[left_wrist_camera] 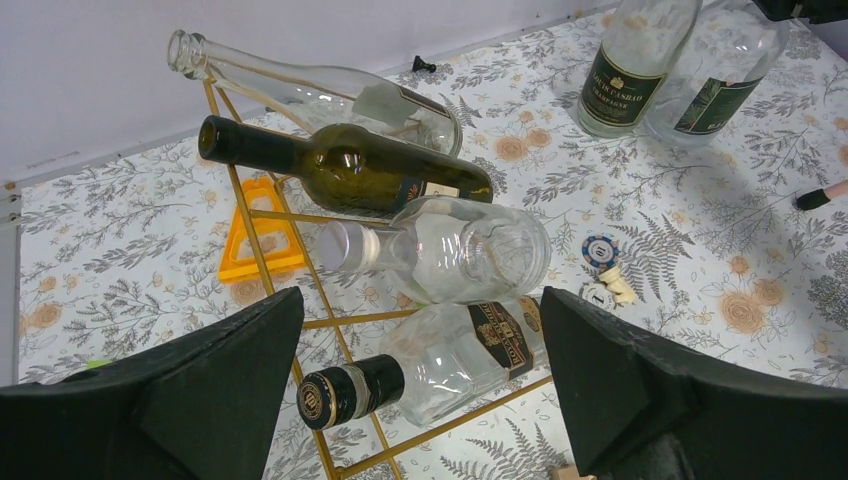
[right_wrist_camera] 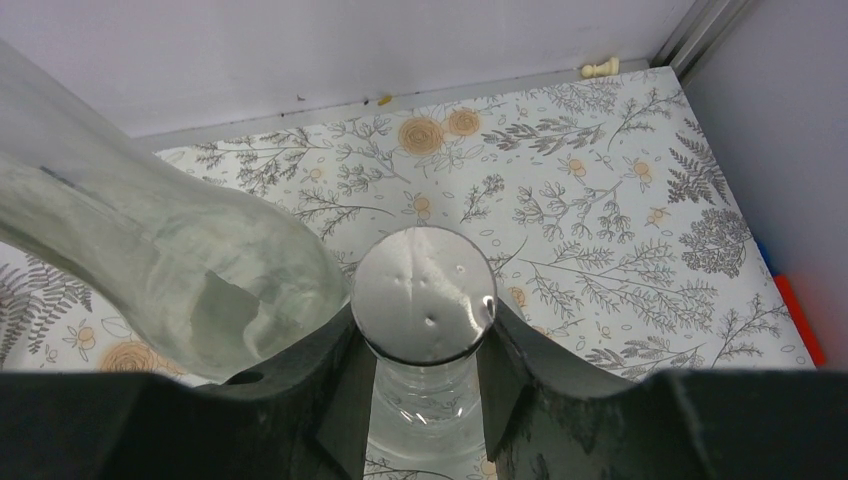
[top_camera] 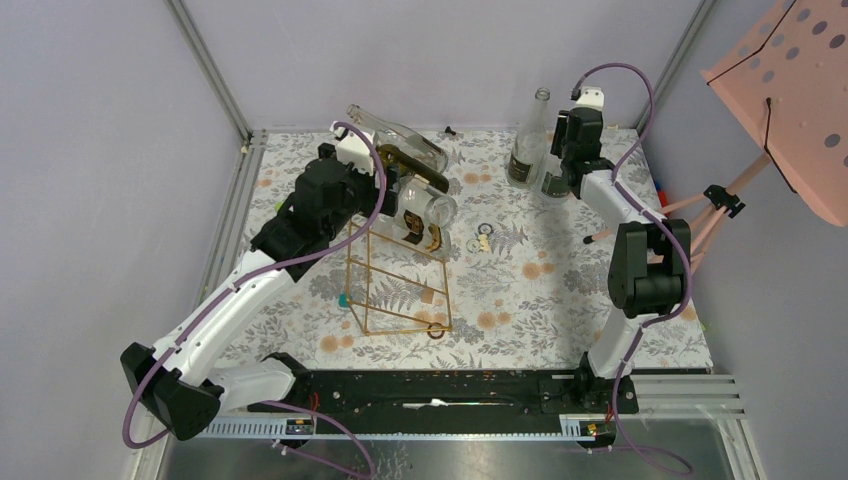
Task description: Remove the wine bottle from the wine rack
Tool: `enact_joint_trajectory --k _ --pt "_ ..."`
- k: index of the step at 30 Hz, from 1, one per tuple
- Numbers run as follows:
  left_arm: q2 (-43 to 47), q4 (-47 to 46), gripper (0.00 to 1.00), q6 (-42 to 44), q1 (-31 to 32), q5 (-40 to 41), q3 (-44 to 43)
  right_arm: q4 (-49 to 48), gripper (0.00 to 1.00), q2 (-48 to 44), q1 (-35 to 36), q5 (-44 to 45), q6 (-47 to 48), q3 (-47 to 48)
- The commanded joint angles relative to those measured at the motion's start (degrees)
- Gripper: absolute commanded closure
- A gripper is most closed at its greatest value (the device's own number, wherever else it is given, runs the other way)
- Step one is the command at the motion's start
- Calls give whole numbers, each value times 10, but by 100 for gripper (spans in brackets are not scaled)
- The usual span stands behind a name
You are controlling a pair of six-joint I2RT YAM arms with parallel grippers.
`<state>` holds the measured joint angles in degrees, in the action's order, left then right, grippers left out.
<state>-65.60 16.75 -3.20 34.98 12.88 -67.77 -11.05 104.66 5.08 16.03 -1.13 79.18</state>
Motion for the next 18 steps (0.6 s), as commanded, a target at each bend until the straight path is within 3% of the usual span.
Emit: enact_joint_trajectory --k 1,5,9,18 --pt "12 -35 1 4 1 7 -1 -134 53 -51 0 10 -10 -12" --pt "4 -25 1 -5 1 5 -15 -128 31 -82 0 10 -5 -40" --pt "-11 -8 1 -20 1 0 -42 -116 17 -112 0 7 8 -53" --pt "-44 15 1 -42 1 -1 -132 -37 13 -233 0 -34 39 -65"
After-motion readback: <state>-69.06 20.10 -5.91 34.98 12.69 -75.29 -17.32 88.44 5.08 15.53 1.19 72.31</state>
